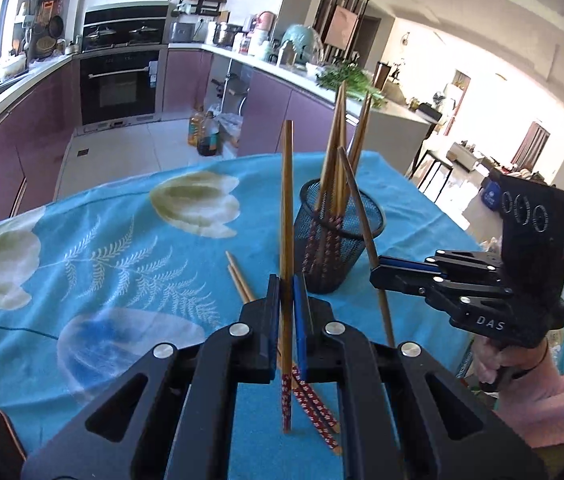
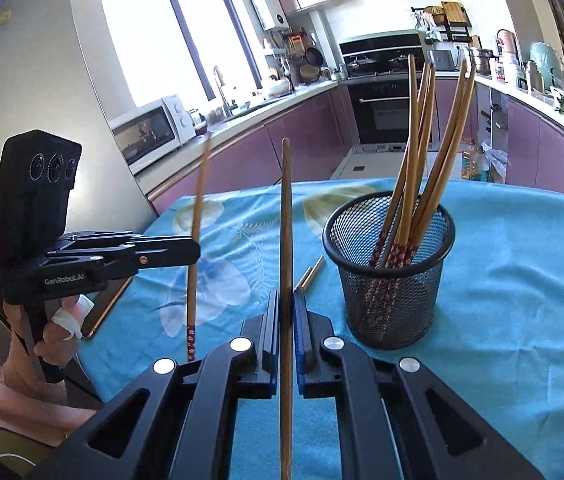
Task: Organize utensils
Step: 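Lift both chopsticks upright and carry them over the mesh holder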
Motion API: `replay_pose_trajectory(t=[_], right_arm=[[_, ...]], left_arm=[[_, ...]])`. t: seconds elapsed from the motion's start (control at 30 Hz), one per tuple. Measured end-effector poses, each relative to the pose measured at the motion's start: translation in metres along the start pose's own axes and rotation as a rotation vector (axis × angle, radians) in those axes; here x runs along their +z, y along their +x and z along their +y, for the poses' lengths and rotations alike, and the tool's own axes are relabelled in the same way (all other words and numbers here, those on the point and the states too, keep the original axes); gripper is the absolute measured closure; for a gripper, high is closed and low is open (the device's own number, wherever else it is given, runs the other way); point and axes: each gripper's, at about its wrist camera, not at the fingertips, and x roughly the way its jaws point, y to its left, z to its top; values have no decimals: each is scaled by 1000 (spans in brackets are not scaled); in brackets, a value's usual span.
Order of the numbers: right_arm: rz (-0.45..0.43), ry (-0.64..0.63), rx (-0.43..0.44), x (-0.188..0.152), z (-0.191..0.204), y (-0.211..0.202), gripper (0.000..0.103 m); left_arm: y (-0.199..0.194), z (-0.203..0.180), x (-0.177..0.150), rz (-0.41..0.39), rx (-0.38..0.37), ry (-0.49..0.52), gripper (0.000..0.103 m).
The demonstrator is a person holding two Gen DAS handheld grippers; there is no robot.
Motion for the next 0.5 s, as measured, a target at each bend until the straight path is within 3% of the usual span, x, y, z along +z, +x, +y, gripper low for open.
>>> replay_pose_trajectory(t=[0.5], right_arm=[[-138, -22, 16, 28, 2, -30, 97]], left_arm=[[-33, -14, 37, -125, -53, 24, 96]])
